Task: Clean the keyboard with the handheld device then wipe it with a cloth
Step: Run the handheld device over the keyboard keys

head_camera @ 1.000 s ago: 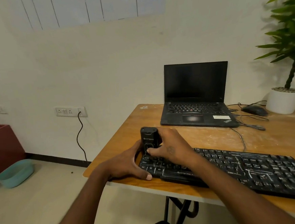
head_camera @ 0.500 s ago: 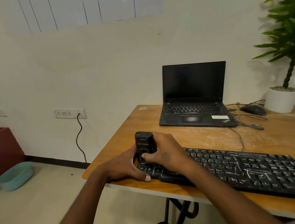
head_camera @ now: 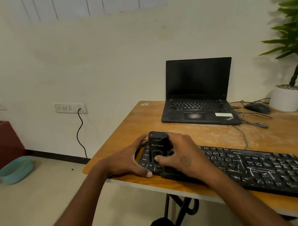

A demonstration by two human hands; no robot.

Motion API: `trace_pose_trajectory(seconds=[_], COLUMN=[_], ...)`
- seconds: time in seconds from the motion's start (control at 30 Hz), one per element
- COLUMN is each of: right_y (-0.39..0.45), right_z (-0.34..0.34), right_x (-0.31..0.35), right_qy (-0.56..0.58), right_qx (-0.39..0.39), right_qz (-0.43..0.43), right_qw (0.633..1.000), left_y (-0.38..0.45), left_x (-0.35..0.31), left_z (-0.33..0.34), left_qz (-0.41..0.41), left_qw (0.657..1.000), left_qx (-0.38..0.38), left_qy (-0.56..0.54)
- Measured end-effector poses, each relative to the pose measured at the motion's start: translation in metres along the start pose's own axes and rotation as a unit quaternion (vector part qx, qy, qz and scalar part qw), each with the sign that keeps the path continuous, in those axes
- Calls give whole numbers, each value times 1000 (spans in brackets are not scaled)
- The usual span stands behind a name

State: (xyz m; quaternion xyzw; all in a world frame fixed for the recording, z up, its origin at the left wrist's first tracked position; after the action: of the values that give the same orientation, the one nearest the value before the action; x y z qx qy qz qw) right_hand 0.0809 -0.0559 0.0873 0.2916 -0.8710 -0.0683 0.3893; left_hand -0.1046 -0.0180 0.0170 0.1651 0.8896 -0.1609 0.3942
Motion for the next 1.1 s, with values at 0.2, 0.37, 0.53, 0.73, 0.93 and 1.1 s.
trace_pose_trajectory(seconds=[0.2, 0.37, 0.53, 0.73, 0.93, 1.1], right_y=[15, -15, -39, -15, 0, -26], right_z=[27, -10, -45, -4, 18, -9], right_x=[18, -5, -25, -1, 14, -3], right_qy=[0, -12, -21, -10, 2, -5], right_qx=[1, 23, 1, 3, -4, 19], right_qz=[-36, 2, 42, 9, -23, 9], right_qw=[999, 1000, 999, 1000, 1000, 1000], left_y=[0, 1, 3, 2, 3, 2], left_x=[-6, 3, 9, 5, 2, 7], left_z=[3, -1, -1, 0, 0, 0], left_qz=[4, -9, -12, -6, -13, -10], left_qw=[1000, 1000, 1000, 1000, 1000, 1000], left_qx=[18, 3, 5, 4, -3, 8], left_qy=[-1, 4, -4, 0, 10, 1])
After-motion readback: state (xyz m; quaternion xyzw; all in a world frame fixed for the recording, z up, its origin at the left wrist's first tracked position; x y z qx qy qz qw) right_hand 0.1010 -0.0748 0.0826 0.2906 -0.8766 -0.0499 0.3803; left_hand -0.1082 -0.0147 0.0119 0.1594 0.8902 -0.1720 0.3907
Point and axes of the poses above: each hand's wrist, its own y-axis towards the middle knuckle, its own z-axis out of the palm, x = y × z, the point moved 6 cm from there along y, towards the middle knuckle, and after that the axes turned 3 degrees about -z, right-handed, at the moved point
